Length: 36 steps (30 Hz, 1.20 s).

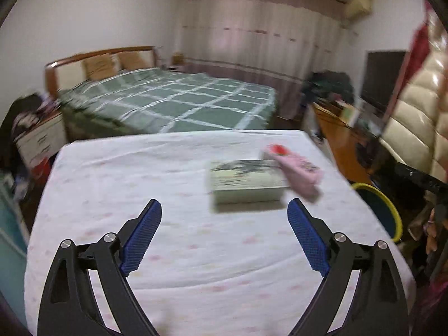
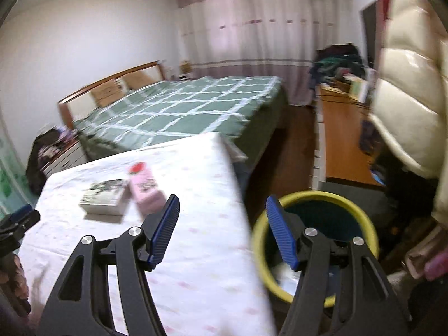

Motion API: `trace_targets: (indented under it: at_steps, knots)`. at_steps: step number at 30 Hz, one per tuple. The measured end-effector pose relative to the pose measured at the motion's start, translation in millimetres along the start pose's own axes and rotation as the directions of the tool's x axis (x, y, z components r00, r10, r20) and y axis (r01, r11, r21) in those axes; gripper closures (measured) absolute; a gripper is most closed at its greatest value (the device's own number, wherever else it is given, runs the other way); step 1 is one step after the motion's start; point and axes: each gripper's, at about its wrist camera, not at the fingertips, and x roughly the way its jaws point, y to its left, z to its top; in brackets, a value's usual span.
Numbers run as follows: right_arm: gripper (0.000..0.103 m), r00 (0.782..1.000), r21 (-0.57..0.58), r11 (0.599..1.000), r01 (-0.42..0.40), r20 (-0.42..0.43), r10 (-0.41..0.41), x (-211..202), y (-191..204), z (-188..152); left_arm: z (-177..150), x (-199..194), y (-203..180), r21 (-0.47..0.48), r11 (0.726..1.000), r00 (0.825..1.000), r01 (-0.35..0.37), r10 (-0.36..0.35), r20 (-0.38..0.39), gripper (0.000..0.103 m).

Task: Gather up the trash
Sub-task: 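Move the right gripper to the pink strawberry milk carton and grasp it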

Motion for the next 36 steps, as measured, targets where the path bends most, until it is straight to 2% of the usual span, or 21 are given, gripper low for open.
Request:
trace_targets:
  at_steps: [3, 7, 9, 14, 18, 26, 32, 36]
  knots:
    - [0.042, 0.998, -0.046, 0.997, -0.056, -0.033, 0.055, 24.2, 30.1, 8.7, -9.0, -0.8, 38.5, -0.069, 0.997, 1.0, -0.018, 0.02, 0.021, 0.013]
    - [0.042, 0.99, -0.11, 0.987, -0.115, -0.097, 0.105, 62.9, 65.0, 17.4, -17.0, 1.2, 67.4, -0.162, 0.986, 0.999, 0.037, -0.034, 0.019, 0.013]
    - [0.042, 0.986, -0.147, 0.98, -0.136, -0.119, 0.12, 80.3, 78.3, 20.3, -19.0, -0.4, 65.4, -0.153, 0.988, 0.999, 0.031, -0.028, 0.025, 0.013]
    - [0.041, 0.978, -0.238, 0.962, -0.136, -0.188, 0.091, 120.2, 96.2, 17.5, -19.1, -0.2, 46.3, -0.121, 0.992, 0.999, 0.029, -0.025, 0.031, 0.012]
    - [0.037, 0.971, -0.273, 0.953, -0.129, -0.23, 0.065, 145.2, 103.3, 9.8, -18.8, 2.5, 41.9, -0.128, 0.991, 0.999, 0.037, -0.034, 0.021, 0.012]
    - [0.036, 0.965, -0.287, 0.948, -0.136, -0.254, 0.062, 169.1, 103.0, 8.3, -18.3, 0.4, 38.6, -0.13, 0.991, 0.999, 0.044, -0.041, 0.023, 0.012]
    - [0.037, 0.944, -0.259, 0.942, -0.215, -0.301, 0.133, 183.7, 102.8, 6.0, -18.8, 1.4, 37.8, -0.13, 0.99, 0.999, 0.053, -0.051, 0.02, 0.012]
    - [0.038, 0.938, -0.251, 0.94, -0.229, -0.317, 0.144, 187.5, 103.6, 3.5, -19.7, 2.1, 36.4, -0.127, 0.991, 0.999, 0.052, -0.051, 0.015, 0.012]
